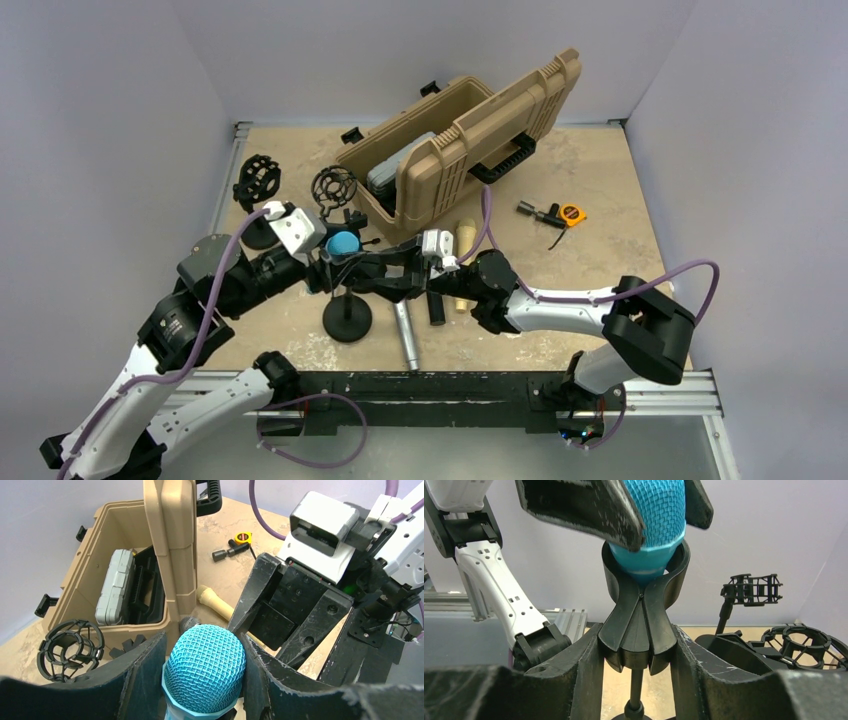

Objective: Remove the microphone from the stand

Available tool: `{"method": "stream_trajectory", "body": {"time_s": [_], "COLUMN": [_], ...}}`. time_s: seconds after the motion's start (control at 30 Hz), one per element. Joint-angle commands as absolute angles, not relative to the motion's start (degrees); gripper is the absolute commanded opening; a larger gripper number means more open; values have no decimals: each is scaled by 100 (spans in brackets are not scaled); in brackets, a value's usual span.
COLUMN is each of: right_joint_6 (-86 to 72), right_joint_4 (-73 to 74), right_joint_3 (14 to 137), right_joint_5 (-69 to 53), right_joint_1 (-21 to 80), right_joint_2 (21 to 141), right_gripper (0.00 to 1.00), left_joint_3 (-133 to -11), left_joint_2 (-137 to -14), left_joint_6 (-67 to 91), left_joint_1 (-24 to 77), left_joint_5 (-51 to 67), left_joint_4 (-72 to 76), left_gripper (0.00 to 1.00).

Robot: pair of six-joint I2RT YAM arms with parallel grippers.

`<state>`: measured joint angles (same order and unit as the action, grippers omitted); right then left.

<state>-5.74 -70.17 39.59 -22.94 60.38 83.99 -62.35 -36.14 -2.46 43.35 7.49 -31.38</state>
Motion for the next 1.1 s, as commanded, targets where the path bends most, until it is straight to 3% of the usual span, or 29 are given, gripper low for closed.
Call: {"method": "stream_trajectory", "body": {"time_s": [0.0, 0.23, 0.4, 0.53, 0.93, 1.07], "right_joint_6": [-355, -378, -357, -325, -403, -430], "right_joint_4": [-7070, -7017, -6884, -6738, -6724, -6593], "right_joint_3": [4065, 4130, 4285, 4412, 4492, 4515], "right_joint_5": [-1998, -1968, -1909, -1831, -1617, -1542], "right_joint_1": [6047, 6047, 6055, 6056, 6064, 6064], "right_joint_2": [8345, 8384, 8412, 8445, 8624, 8535], "right_gripper": [0, 0, 0, 0, 0, 0], "left_joint_3": [-7021, -7521, -8032, -8154, -9524, -9413], "left_joint_2": [-3857, -4004, -4609, -4831, -5138, -5115], "left_joint_6": [-571, -881, -650, -375, -63, -45], "left_joint_1": [4326, 4323, 4325, 4327, 4330, 4330], "left_joint_5": [773, 567, 2064, 2544, 2852, 2686], "left_joint_4": [-3374, -3788, -4038, -3823, -3733, -3788], "left_gripper": [0, 0, 0, 0, 0, 0]}}
